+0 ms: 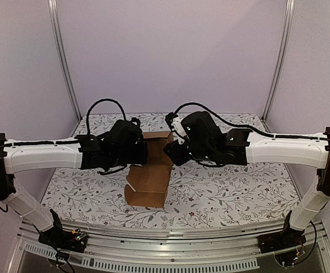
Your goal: Fold the paper box
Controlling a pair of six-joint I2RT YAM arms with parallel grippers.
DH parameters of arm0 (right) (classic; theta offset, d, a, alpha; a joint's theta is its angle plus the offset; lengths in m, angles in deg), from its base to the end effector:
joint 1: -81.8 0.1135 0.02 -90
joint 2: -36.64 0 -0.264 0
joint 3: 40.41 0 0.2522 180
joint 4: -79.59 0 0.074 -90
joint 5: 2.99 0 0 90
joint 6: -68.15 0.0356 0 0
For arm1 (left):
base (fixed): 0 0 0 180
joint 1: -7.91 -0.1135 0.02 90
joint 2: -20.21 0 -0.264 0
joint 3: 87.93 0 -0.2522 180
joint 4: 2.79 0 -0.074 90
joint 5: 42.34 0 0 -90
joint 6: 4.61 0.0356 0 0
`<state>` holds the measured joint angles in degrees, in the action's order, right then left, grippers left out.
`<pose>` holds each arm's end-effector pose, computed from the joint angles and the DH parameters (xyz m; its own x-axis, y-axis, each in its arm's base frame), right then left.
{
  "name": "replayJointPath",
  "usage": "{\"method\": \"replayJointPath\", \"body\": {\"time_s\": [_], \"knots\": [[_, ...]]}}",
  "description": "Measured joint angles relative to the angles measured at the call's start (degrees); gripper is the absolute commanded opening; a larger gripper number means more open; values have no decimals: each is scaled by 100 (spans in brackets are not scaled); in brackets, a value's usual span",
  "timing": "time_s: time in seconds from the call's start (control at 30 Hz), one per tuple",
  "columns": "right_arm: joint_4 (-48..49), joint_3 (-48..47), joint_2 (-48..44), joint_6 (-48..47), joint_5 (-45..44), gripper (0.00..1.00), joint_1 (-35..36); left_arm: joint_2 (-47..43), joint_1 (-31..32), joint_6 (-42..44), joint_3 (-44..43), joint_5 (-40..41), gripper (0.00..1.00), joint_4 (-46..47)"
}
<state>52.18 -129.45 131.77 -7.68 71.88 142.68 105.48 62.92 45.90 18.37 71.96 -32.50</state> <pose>0.1954 0.3316 0.2899 -0.4409 -0.3060 -0.8438 -0.6492 0.7579 0.0645 0.1985 -0.2581 0.2558 -0.6540 -0.0764 -0.7526 0.1988 0.9426 -0.2684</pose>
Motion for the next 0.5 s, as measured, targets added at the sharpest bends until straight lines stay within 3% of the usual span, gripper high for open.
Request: {"method": "replayJointPath", "body": {"time_s": [0.27, 0.5], "knots": [[24, -33, 125, 13, -457, 25, 136, 164, 2, -297, -190, 66, 0, -243], [42, -190, 382, 72, -1134, 27, 297, 278, 28, -804, -201, 66, 0, -350]]}}
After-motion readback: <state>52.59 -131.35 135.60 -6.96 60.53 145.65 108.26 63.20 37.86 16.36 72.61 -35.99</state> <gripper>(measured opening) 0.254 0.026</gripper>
